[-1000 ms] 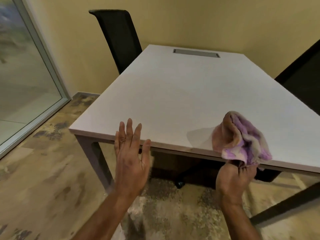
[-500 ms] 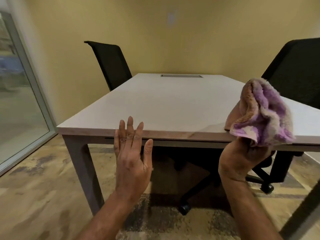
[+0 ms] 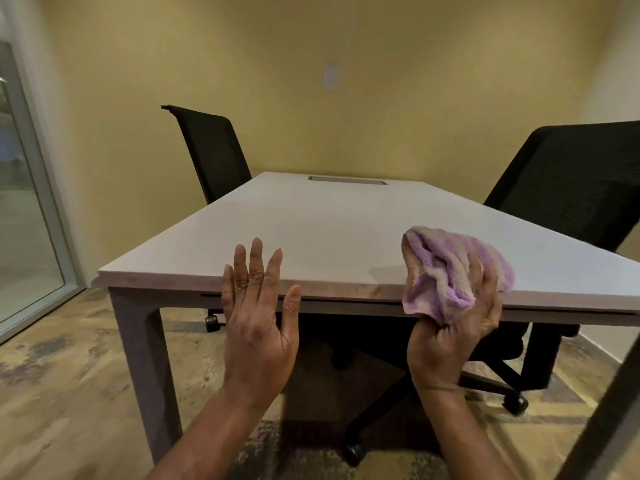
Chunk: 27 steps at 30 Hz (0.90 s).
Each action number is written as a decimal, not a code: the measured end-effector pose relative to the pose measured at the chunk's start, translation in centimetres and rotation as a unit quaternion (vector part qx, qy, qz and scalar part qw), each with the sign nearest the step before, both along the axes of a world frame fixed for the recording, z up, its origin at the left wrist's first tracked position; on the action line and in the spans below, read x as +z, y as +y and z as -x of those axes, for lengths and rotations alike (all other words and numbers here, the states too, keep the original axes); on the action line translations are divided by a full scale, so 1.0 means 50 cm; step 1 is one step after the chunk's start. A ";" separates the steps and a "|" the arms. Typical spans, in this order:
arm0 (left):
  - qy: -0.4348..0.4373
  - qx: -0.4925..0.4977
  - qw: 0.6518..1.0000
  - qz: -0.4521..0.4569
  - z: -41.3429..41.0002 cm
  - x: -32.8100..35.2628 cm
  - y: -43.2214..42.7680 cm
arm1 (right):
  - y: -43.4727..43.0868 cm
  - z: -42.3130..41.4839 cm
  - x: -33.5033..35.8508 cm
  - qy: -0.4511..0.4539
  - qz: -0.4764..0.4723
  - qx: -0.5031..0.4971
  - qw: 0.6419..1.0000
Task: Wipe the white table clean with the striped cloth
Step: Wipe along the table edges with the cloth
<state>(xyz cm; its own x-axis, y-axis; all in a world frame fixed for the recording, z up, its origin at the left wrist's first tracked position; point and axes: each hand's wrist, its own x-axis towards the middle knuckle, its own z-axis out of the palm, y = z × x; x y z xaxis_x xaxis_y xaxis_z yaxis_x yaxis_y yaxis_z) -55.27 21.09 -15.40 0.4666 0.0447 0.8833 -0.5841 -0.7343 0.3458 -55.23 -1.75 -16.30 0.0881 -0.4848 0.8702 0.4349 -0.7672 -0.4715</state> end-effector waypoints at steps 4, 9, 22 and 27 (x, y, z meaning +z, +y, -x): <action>-0.001 -0.001 1.000 -0.004 -0.005 -0.003 0.008 | -0.016 -0.009 -0.019 -0.027 0.014 0.042 0.999; -0.006 0.003 1.000 0.000 -0.002 -0.015 0.020 | 0.001 0.010 -0.047 0.005 0.099 0.010 0.995; -0.032 0.084 0.996 -0.002 0.000 -0.053 0.122 | 0.013 0.025 -0.063 0.075 0.203 -0.017 0.976; -0.037 0.139 0.989 0.025 -0.011 -0.089 0.173 | 0.002 0.020 -0.067 0.084 0.215 -0.013 0.973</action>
